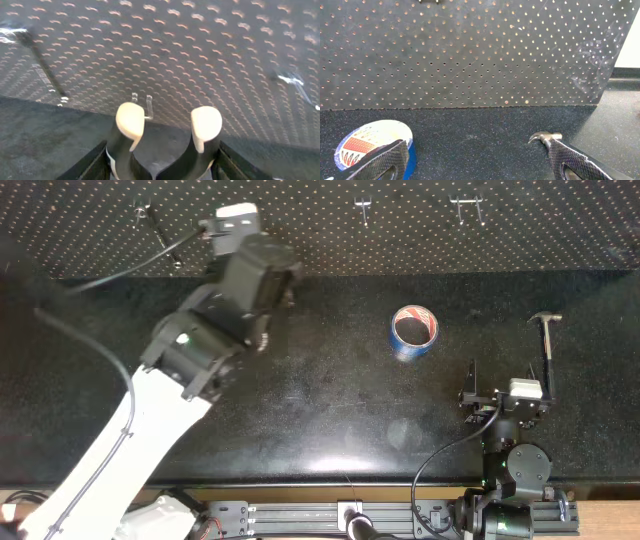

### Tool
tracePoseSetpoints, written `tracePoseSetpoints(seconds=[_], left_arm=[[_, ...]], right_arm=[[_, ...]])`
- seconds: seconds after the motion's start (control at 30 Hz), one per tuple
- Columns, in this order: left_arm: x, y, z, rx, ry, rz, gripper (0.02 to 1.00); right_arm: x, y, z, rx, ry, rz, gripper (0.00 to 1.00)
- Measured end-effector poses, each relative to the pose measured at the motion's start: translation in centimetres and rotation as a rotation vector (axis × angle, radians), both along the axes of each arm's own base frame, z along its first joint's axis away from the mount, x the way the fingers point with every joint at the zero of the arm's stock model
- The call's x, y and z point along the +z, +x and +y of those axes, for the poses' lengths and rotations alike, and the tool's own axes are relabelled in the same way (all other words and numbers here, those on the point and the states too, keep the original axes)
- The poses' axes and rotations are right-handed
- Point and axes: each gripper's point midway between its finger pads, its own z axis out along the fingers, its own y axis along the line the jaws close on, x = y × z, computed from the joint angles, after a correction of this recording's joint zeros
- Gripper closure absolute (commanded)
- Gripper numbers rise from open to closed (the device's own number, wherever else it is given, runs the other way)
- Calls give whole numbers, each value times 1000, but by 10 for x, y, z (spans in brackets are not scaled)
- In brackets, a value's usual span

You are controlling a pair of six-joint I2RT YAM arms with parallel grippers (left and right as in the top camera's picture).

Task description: Place Tools Onto Pegboard

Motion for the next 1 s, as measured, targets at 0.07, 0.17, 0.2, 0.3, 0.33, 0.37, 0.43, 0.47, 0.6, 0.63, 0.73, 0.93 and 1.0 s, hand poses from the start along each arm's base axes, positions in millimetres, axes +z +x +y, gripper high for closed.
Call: tracePoseSetpoints(seconds=[0.07,0.17,0.2,0.3,0.33,0.37,0.43,0.47,0.6,0.63,0.73,0.93,1.0], left_arm=[[-4,5,18,50,-5,-38,989],[-9,13,26,56,35,-74,989],[-5,19,23,28,65,-101,991],[18,33,15,-13,94,-209,989],[23,37,14,-24,113,-232,989],[26,39,13,-31,125,-245,989],[29,44,12,-32,152,-267,989],[30,47,12,-29,161,-274,989],[32,55,11,-12,173,-318,989],[33,56,11,-6,167,-336,989],[24,58,10,0,161,-359,991],[13,62,10,8,163,-375,989],[15,65,10,14,156,-388,989]], right_arm=[[0,0,0,0,0,0,80],[0,0,0,0,0,0,82],[0,0,0,0,0,0,82],[0,0,0,0,0,0,82],[0,0,0,0,0,0,82],[0,0,0,0,0,0,80],[0,0,0,0,0,0,82],[0,0,0,0,0,0,82],[0,0,0,0,0,0,82],[0,0,0,0,0,0,82],[0,0,0,0,0,0,82],[0,0,0,0,0,0,82],[0,0,0,0,0,0,82]])
